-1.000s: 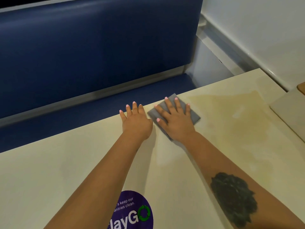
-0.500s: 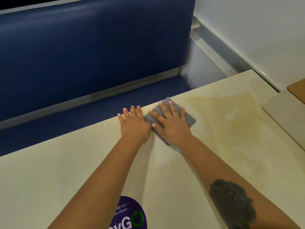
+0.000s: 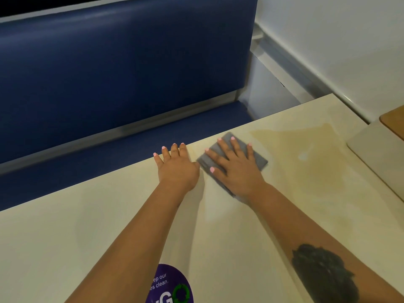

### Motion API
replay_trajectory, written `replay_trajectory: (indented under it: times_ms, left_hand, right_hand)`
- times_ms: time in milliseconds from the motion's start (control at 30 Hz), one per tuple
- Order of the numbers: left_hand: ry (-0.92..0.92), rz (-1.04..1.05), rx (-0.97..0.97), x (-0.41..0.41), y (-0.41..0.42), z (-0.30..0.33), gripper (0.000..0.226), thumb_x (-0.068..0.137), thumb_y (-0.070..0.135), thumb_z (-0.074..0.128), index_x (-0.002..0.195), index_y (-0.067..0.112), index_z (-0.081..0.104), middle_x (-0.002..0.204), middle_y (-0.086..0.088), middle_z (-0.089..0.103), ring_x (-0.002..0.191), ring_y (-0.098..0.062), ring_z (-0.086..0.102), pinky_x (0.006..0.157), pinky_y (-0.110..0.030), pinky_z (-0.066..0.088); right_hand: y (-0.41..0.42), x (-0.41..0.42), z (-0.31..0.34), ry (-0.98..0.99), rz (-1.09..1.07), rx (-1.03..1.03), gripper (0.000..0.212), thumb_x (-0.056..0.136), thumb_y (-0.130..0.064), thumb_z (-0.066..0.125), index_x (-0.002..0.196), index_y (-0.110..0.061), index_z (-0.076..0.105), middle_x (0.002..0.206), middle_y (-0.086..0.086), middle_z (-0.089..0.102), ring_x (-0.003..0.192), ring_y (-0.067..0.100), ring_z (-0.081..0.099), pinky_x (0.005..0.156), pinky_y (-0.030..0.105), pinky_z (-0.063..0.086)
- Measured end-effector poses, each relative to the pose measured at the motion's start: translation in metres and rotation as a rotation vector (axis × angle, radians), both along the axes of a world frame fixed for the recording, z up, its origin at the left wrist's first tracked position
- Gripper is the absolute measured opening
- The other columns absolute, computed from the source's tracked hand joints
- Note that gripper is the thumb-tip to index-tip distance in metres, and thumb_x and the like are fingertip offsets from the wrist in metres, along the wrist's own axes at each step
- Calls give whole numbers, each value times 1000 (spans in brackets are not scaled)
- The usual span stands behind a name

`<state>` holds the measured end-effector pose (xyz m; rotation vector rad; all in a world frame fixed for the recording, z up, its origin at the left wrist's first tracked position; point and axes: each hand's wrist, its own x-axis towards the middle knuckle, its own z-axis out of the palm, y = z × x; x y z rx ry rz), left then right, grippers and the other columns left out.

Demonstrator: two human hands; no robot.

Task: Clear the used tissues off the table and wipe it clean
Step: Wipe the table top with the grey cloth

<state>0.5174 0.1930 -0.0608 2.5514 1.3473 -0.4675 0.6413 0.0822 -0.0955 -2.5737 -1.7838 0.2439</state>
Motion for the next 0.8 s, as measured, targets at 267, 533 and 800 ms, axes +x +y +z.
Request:
replay_trajectory:
  times_ms: [267, 533, 800]
  left_hand:
    - [17, 16, -4, 3, -1, 1, 61, 100, 38, 23, 150, 16, -4, 158, -7, -4, 144, -33, -8, 114, -51, -7]
    - [17, 62, -3, 9, -1, 0, 60, 99, 39, 24, 150, 17, 1, 158, -9, -2, 144, -34, -6, 113, -51, -7]
    - [24, 103, 9, 23, -7, -1, 61, 99, 40, 24, 150, 17, -1, 157, -11, -8, 143, -36, -11, 112, -53, -9]
  right_hand:
    - [-1, 35, 0, 7, -196, -19, 56, 93, -58, 2, 147, -43, -5, 159, -4, -9, 145, 27, -13, 112, 57, -6]
    - [-22, 12, 0, 30, 20, 1, 61, 88, -64, -4, 145, -45, -10, 158, -7, -15, 144, 23, -20, 112, 51, -15]
    - [3, 49, 4, 23, -239, -42, 55, 97, -54, 10, 147, -42, -9, 158, -2, -14, 144, 29, -16, 111, 57, -9]
